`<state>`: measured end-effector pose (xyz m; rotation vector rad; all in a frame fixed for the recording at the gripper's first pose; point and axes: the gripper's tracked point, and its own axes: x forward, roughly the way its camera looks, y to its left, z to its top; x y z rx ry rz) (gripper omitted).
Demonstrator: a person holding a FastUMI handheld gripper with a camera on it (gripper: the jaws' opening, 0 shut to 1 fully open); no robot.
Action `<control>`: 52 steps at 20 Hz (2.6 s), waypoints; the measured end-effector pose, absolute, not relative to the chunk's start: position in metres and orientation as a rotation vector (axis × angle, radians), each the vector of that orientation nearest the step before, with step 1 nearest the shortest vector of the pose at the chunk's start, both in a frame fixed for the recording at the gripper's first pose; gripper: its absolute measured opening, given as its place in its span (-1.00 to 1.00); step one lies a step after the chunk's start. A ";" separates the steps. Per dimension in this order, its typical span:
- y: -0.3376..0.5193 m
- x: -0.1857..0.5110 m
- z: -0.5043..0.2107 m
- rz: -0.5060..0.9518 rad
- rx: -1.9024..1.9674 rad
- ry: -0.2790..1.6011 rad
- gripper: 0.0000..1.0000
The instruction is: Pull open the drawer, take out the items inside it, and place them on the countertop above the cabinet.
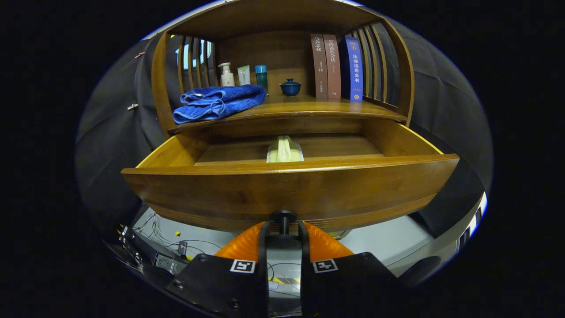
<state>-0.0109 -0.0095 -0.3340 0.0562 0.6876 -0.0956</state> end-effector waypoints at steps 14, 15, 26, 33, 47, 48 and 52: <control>-0.008 -0.047 -0.342 -0.085 0.118 0.752 -0.27; -0.008 -0.050 -0.335 -0.086 0.121 0.738 -0.01; -0.004 -0.019 -0.224 -0.053 0.133 0.600 0.94; -0.009 0.091 -0.218 -0.049 0.117 0.707 0.95; -0.026 0.153 -0.341 -0.093 0.079 1.144 0.40; -0.026 0.151 -0.346 -0.095 0.078 1.164 0.28; -0.025 0.149 -0.355 -0.087 0.085 1.192 -0.27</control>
